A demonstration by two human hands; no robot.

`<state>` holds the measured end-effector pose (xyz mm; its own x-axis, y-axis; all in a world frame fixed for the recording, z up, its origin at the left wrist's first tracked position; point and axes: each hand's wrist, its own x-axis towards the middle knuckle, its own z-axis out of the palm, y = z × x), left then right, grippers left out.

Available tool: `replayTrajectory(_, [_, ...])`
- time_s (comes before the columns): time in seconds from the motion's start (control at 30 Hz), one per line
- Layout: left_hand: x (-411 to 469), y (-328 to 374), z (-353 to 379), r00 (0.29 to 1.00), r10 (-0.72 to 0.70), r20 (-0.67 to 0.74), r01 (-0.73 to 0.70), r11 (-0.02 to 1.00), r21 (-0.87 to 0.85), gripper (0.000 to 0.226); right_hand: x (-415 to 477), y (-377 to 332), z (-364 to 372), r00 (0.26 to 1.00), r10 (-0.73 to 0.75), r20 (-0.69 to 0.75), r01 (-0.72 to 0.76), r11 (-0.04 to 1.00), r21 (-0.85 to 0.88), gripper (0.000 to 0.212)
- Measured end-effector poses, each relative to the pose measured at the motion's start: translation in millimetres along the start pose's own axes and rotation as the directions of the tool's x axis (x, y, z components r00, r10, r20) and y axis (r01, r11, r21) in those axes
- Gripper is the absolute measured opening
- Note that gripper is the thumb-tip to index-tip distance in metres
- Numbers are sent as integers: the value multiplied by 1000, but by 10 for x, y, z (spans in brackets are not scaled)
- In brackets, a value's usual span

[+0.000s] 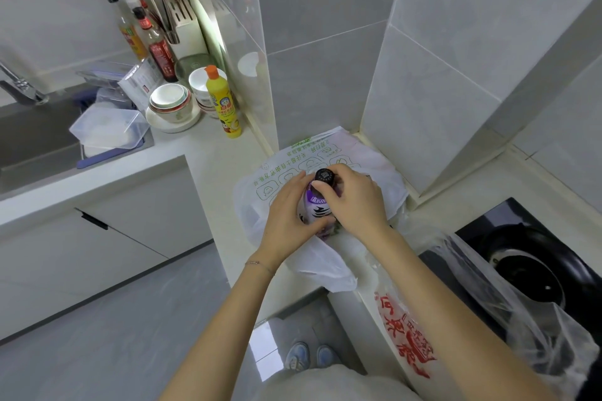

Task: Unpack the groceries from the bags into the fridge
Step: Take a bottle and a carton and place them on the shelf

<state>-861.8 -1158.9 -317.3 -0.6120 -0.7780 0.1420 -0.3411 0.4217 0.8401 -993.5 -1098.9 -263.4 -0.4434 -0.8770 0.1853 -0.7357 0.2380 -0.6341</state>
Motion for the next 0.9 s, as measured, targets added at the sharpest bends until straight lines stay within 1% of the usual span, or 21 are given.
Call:
replayTrajectory(0.07, [-22, 125, -21, 1000, -21, 1, 21, 995, -101, 67, -32, 2, -51, 1000, -2, -6, 2, 999, 36, 30])
replayTrajectory(0.13, [-60, 222, -68, 998, -44, -42, 38, 990, -139, 63, -61, 1, -89, 1000, -18, -6, 19, 995, 101, 28])
replayTrajectory(0.2, [-115, 290, -132, 994, -63, -85, 48, 983, -175, 64, -63, -16, -125, 999, -33, 21, 28, 975, 219, 28])
replayTrajectory(0.27, [-165, 333, -199, 991, -76, -113, 50, 975, -215, 63, -33, -31, -150, 999, -28, 29, 14, 919, 394, 20])
replayTrajectory(0.3, [-194, 350, -234, 988, -83, -133, 50, 971, -234, 62, -10, -25, -155, 1000, -15, 24, 2, 893, 451, 18])
replayTrajectory(0.33, [-227, 360, -271, 983, -95, -160, 52, 966, -254, 64, 10, -8, -159, 1000, 1, 23, -12, 884, 467, 19])
replayTrajectory(0.4, [-302, 387, -361, 969, -120, -215, 53, 955, -293, 65, 20, 63, -143, 998, 35, 53, -54, 914, 403, 22])
replayTrajectory(0.53, [-421, 459, -596, 936, -115, -332, 11, 954, -299, 62, -76, 241, 21, 972, 109, 207, -158, 959, 234, 23])
replayTrajectory(0.63, [-474, 503, -746, 899, -123, -420, 0, 959, -282, 62, -137, 342, 217, 932, 140, 335, -193, 972, 131, 20])
replayTrajectory(0.7, [-503, 497, -818, 874, -147, -463, 12, 960, -281, 61, -177, 403, 379, 894, 145, 423, -198, 976, 86, 26])
replayTrajectory(0.8, [-565, 411, -860, 872, -161, -463, 51, 969, -241, 60, -263, 492, 629, 852, 132, 507, -184, 982, 53, 34])
replayTrajectory(0.9, [-662, 270, -790, 883, -193, -427, 115, 973, -201, 60, -363, 543, 821, 819, 169, 549, -240, 969, 60, 36])
